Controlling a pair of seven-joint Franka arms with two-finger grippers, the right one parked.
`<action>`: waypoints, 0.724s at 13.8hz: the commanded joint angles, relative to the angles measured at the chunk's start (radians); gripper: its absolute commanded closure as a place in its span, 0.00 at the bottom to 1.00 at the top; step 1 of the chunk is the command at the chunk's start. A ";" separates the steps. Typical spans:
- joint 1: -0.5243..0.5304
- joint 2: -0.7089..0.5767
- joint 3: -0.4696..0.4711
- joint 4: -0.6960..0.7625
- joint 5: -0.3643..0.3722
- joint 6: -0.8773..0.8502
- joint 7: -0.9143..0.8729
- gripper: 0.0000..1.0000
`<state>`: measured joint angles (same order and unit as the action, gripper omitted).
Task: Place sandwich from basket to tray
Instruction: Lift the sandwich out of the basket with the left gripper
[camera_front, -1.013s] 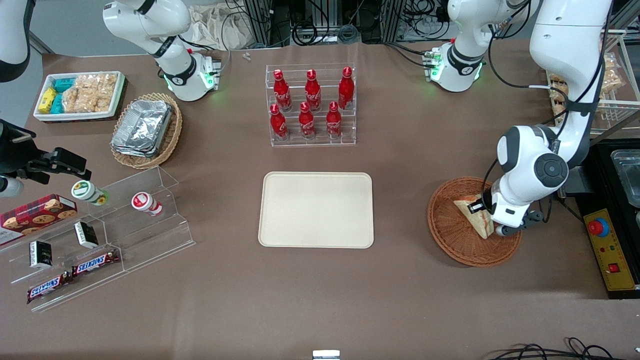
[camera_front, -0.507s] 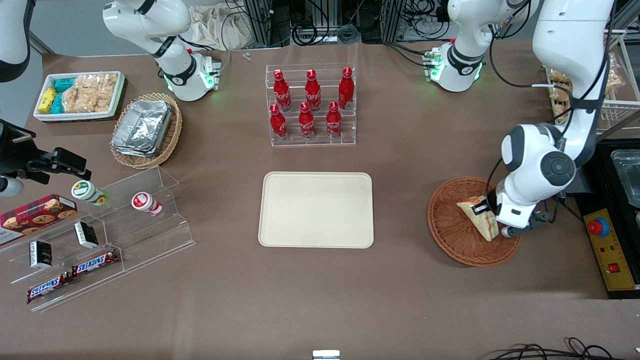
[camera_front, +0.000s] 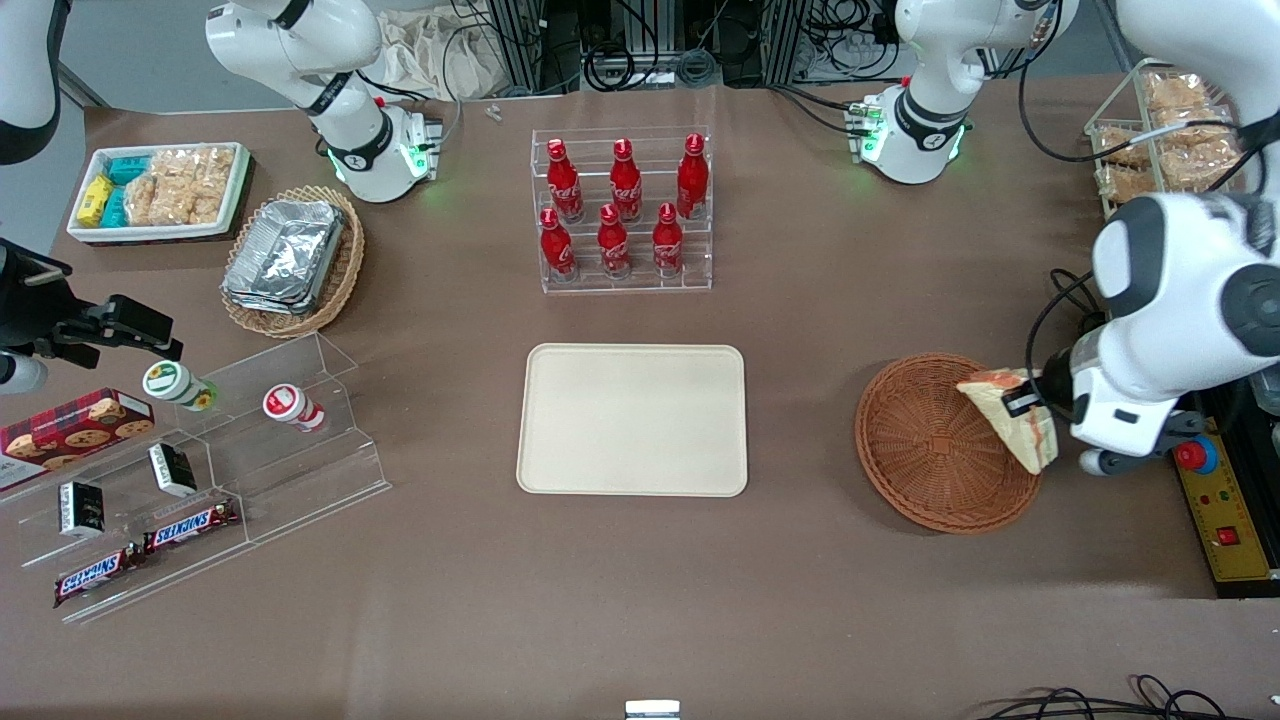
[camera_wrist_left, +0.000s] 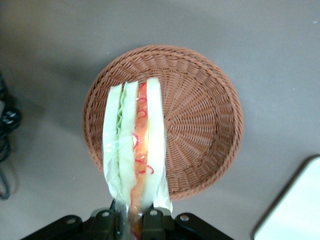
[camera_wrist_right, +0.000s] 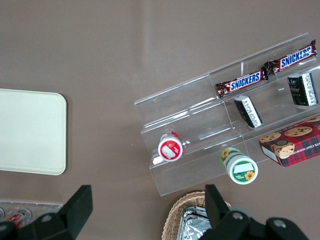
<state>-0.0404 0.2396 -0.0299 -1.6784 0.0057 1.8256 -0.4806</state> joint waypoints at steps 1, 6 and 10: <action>-0.025 0.020 -0.043 0.158 0.011 -0.142 -0.007 1.00; -0.116 0.035 -0.174 0.221 0.014 -0.175 -0.033 1.00; -0.280 0.093 -0.177 0.221 0.042 -0.114 -0.145 1.00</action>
<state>-0.2698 0.2889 -0.2128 -1.4941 0.0263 1.6940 -0.5759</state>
